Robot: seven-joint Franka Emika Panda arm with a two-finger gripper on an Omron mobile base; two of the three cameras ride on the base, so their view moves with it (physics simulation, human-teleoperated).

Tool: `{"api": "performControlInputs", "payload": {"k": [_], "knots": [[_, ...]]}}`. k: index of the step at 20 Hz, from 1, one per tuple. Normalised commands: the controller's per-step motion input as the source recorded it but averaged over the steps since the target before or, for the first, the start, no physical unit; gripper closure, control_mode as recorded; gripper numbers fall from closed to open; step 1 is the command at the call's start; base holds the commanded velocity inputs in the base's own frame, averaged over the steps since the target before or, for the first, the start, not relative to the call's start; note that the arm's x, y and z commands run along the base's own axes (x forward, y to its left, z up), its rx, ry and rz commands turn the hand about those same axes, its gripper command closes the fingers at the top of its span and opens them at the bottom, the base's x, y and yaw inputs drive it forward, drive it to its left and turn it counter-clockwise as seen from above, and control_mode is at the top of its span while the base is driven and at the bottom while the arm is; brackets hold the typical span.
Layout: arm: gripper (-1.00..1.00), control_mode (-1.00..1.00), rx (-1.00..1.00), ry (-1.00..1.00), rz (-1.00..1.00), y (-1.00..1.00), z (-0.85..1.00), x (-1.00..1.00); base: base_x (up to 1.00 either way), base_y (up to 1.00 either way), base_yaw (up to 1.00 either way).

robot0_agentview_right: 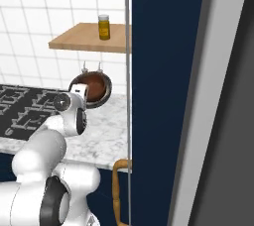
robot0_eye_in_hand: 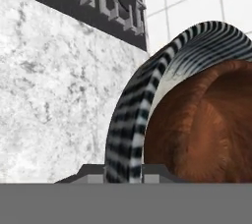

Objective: Pick up the bowls on the counter and stack them on top of one another in the open cabinet. Place the smaller bowl on top of the larger bowl.

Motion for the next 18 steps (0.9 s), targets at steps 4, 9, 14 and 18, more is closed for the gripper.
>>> {"api": "performControlInputs", "payload": {"k": [4, 9, 14, 18], "knots": [[1.0, -1.0, 0.0, 0.23, 0.3, 1.0, 1.0, -0.57, 0.0, 0.0, 0.0], [1.0, -1.0, -0.07, 0.15, 0.18, 1.0, 1.0, -0.68, 0.0, 0.0, 0.0], [1.0, -1.0, -0.16, 0.02, 0.07, 0.68, 1.0, -0.67, 0.0, 0.0, 0.0], [1.0, -1.0, -0.05, -0.1, 0.09, 0.1, 1.0, -0.48, 0.0, 0.0, 0.0]]}}
